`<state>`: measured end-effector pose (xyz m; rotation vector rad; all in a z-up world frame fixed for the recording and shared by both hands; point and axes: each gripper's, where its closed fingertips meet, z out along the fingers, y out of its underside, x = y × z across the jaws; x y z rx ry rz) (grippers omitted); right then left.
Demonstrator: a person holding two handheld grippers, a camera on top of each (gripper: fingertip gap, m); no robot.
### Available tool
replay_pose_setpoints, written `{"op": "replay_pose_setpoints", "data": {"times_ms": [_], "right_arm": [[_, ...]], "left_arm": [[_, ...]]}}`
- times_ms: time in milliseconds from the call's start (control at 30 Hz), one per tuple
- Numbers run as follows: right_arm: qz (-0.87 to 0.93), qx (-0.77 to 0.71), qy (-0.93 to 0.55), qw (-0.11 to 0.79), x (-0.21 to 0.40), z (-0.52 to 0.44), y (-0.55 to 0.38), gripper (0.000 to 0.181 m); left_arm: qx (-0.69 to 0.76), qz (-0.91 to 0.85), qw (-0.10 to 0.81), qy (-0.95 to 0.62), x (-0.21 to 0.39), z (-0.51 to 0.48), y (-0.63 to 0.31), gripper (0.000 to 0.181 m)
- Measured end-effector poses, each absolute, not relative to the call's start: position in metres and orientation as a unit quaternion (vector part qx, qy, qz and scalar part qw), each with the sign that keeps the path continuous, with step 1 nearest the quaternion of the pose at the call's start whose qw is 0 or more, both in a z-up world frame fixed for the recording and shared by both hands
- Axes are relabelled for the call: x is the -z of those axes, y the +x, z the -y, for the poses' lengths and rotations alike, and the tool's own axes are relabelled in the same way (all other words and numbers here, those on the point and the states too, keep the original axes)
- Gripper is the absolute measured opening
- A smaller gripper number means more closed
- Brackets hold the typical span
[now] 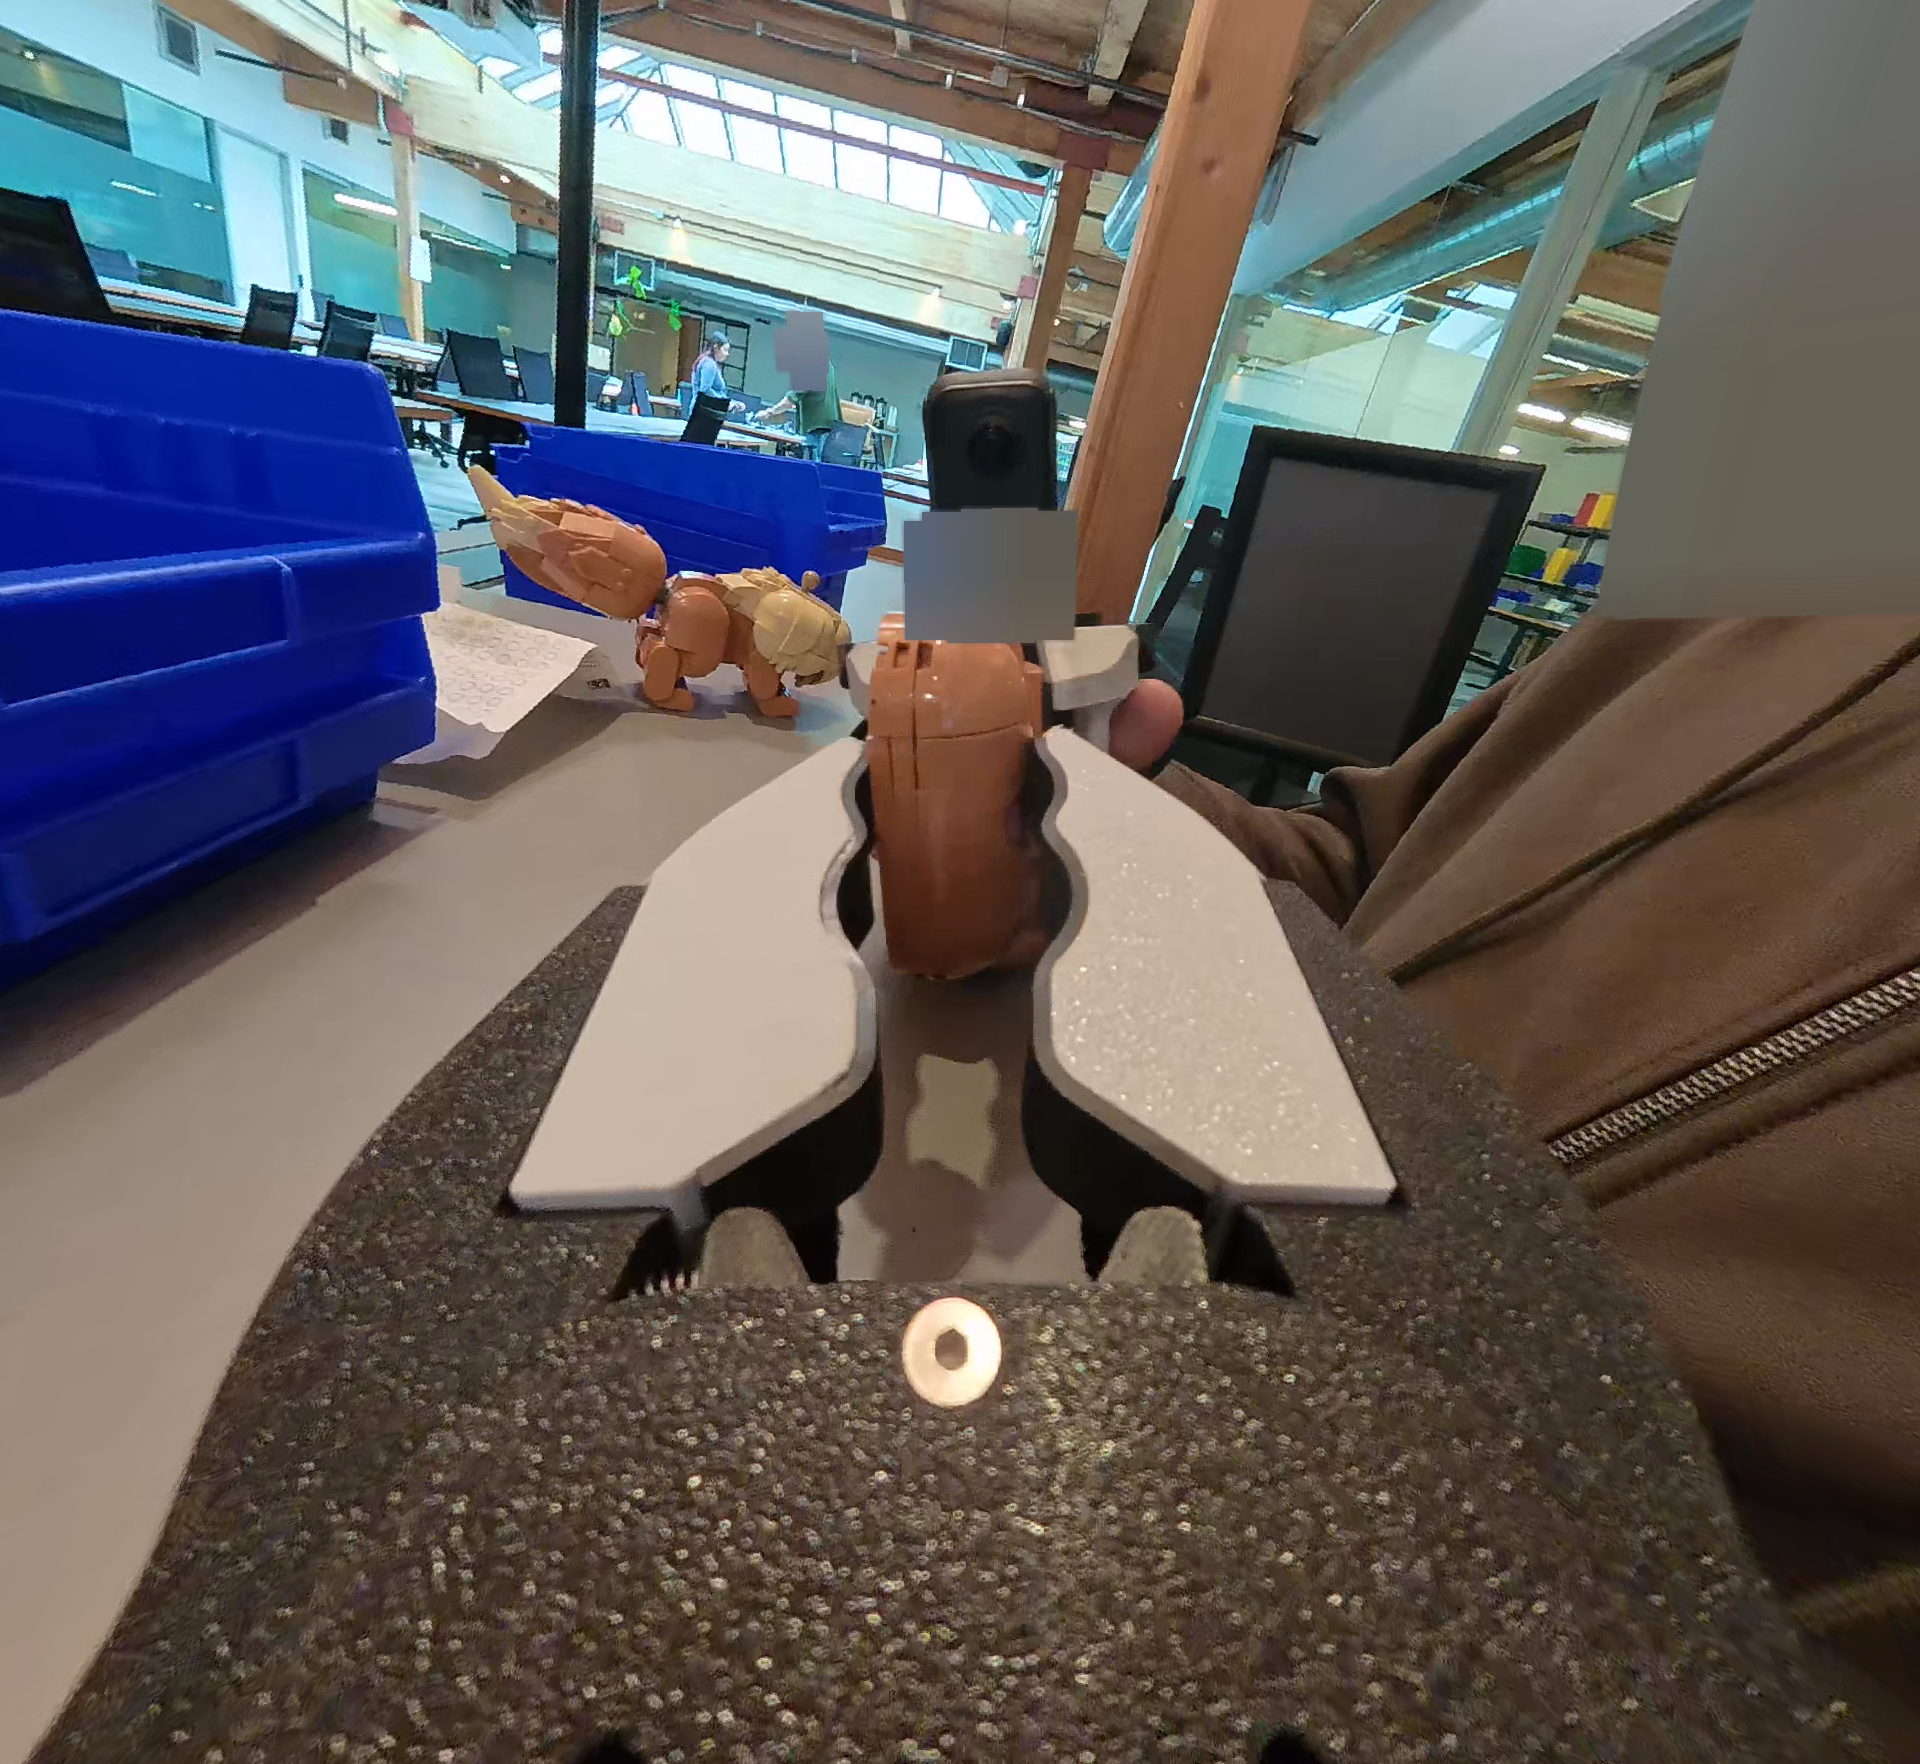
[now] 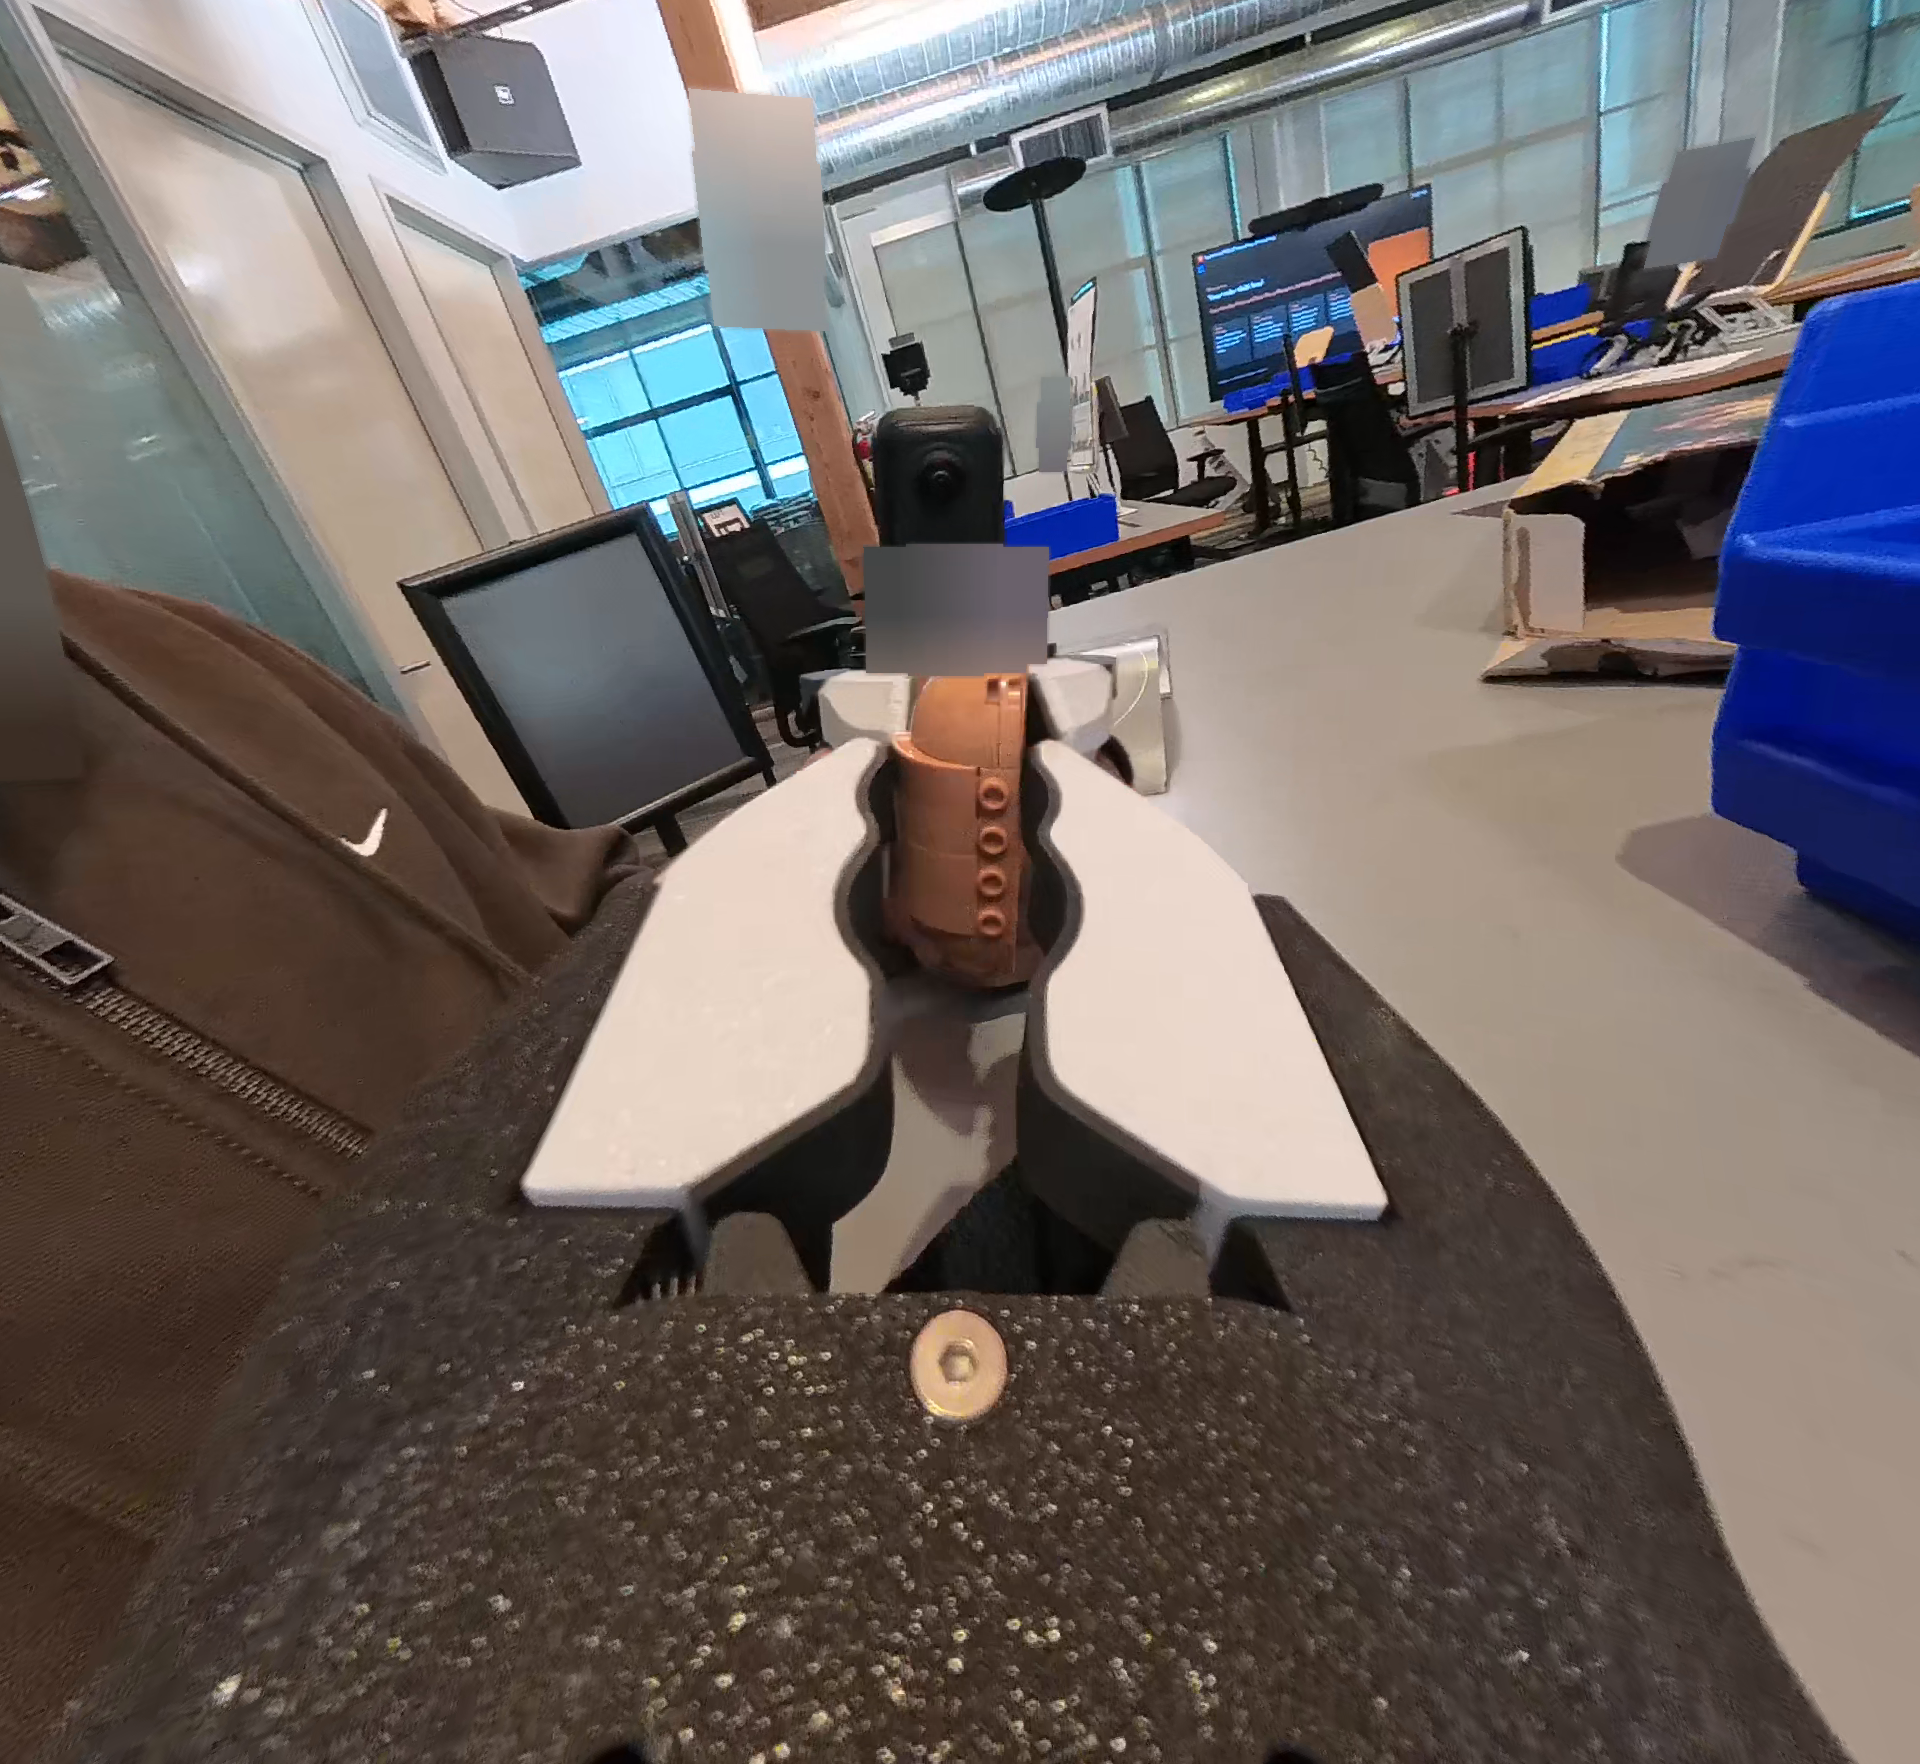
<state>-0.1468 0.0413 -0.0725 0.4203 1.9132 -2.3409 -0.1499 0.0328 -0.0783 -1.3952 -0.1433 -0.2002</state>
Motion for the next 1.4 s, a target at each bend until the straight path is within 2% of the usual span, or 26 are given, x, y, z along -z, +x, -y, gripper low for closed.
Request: {"op": "replay_pose_setpoints", "data": {"times_ms": [100, 200, 267, 433, 533, 667, 1133, 1300, 1400], "right_arm": [[-0.626, 0.766, 0.141, 0.042, 0.073, -0.042, -0.148, 0.024], [-0.637, 0.757, 0.149, -0.007, 0.075, -0.043, -0.155, 0.026], [-0.655, 0.733, 0.156, -0.095, 0.079, -0.046, -0.166, 0.028], [-0.678, 0.612, 0.091, -0.397, 0.077, -0.055, -0.176, 0.026], [-0.686, 0.536, 0.028, -0.492, 0.081, -0.043, -0.17, 0.024], [-0.717, 0.457, 0.019, -0.526, 0.1, -0.03, -0.179, 0.024], [-0.747, 0.346, -0.029, -0.567, 0.12, -0.019, -0.188, 0.017], [-0.748, 0.322, -0.055, -0.578, 0.124, -0.016, -0.187, 0.017], [-0.749, 0.309, -0.064, -0.582, 0.126, -0.018, -0.188, 0.017]], "left_arm": [[0.093, 0.068, 0.76, -0.64, 0.078, -0.032, -0.15, 0.027], [0.075, 0.079, 0.759, -0.642, 0.079, -0.031, -0.154, 0.026], [0.042, 0.098, 0.755, -0.647, 0.081, -0.03, -0.162, 0.025], [-0.032, 0.155, 0.737, -0.657, 0.087, -0.026, -0.181, 0.025], [-0.047, 0.181, 0.725, -0.663, 0.091, -0.025, -0.187, 0.024], [-0.046, 0.201, 0.712, -0.671, 0.095, -0.027, -0.188, 0.024], [0.015, 0.202, 0.712, -0.672, 0.094, -0.023, -0.185, 0.029], [0.02, 0.177, 0.642, -0.745, 0.109, -0.026, -0.181, 0.037], [0.003, 0.173, 0.637, -0.751, 0.107, -0.026, -0.185, 0.025]]}}
